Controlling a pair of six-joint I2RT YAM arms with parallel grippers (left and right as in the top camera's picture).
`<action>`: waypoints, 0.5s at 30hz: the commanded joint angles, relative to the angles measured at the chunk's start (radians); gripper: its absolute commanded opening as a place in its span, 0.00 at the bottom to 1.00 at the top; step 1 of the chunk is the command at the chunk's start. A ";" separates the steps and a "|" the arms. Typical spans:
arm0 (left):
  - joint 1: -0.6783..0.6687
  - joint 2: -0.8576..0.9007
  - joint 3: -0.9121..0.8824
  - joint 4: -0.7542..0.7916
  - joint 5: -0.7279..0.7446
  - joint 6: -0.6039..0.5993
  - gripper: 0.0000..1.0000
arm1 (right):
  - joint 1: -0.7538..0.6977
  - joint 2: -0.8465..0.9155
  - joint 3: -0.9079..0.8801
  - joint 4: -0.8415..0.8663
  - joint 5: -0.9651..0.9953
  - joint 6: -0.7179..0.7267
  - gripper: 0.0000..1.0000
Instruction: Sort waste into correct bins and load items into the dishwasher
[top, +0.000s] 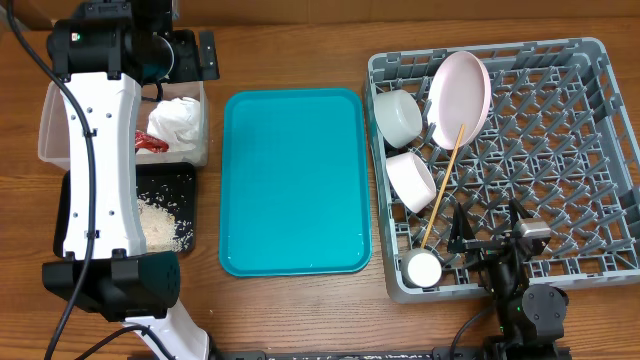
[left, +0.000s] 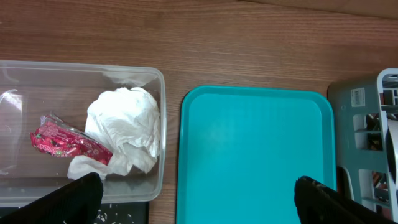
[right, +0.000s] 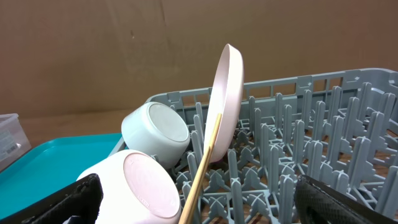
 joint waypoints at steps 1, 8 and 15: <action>-0.005 -0.008 -0.001 0.001 -0.002 -0.010 1.00 | -0.001 -0.011 -0.011 0.005 0.009 -0.004 1.00; -0.015 -0.119 -0.003 0.009 -0.133 0.009 1.00 | -0.001 -0.011 -0.011 0.005 0.009 -0.004 1.00; -0.011 -0.394 -0.272 0.328 -0.117 0.029 1.00 | -0.001 -0.011 -0.011 0.005 0.009 -0.004 1.00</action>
